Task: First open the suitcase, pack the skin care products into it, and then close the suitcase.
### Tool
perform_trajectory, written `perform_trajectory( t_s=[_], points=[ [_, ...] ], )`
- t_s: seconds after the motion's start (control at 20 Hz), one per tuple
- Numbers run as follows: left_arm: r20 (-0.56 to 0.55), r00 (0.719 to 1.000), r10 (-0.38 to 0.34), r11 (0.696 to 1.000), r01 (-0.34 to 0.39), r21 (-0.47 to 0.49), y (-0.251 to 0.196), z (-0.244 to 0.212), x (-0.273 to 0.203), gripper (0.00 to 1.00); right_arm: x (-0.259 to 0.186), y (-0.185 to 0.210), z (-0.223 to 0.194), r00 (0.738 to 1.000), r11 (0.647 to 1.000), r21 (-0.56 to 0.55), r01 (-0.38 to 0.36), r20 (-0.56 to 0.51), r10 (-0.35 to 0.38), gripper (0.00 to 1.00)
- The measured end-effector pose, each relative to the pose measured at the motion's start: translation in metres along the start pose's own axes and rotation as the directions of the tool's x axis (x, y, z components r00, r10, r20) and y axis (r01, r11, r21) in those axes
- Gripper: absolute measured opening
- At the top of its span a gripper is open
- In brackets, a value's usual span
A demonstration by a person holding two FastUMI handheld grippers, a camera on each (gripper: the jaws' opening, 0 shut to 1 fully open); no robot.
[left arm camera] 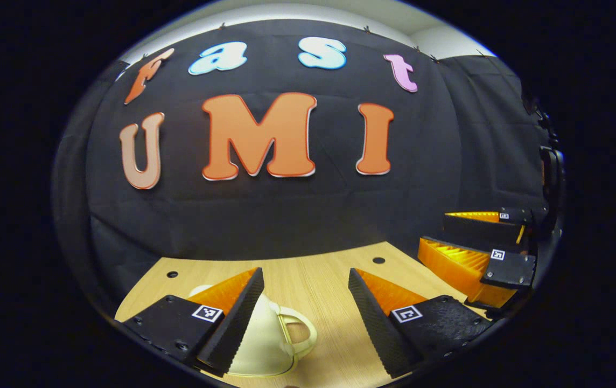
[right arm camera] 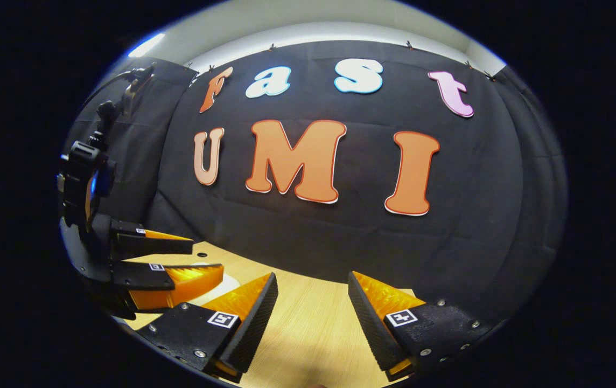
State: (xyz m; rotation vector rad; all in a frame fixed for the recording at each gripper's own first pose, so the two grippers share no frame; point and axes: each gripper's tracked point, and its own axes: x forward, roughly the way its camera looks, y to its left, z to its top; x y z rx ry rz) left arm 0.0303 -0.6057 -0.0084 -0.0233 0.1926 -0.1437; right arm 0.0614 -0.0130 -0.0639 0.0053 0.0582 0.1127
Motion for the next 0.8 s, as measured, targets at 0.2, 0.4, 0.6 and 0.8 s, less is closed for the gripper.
perform_trajectory(
  t_s=[0.2,0.4,0.6,0.8],
  points=[
    [0.100,0.991,0.088,0.996,-0.084,-0.043,0.013,0.026,-0.027,0.98,-0.007,0.003,0.010,0.999,1.000,0.021,-0.020,0.049,0.019,0.87],
    [0.145,0.983,0.115,0.992,-0.107,-0.063,0.018,0.041,-0.042,0.96,-0.010,0.007,0.012,0.998,0.999,0.026,-0.034,0.052,0.033,0.88],
    [0.164,0.979,0.124,0.992,-0.118,-0.048,0.020,0.045,-0.044,0.96,-0.013,0.011,0.014,0.997,0.999,0.023,-0.042,0.064,0.040,0.90],
    [0.142,0.979,0.145,0.988,-0.137,-0.066,0.020,0.038,-0.045,0.98,-0.015,0.010,0.013,0.997,0.999,0.003,-0.044,0.069,0.044,0.91]
  ],
)
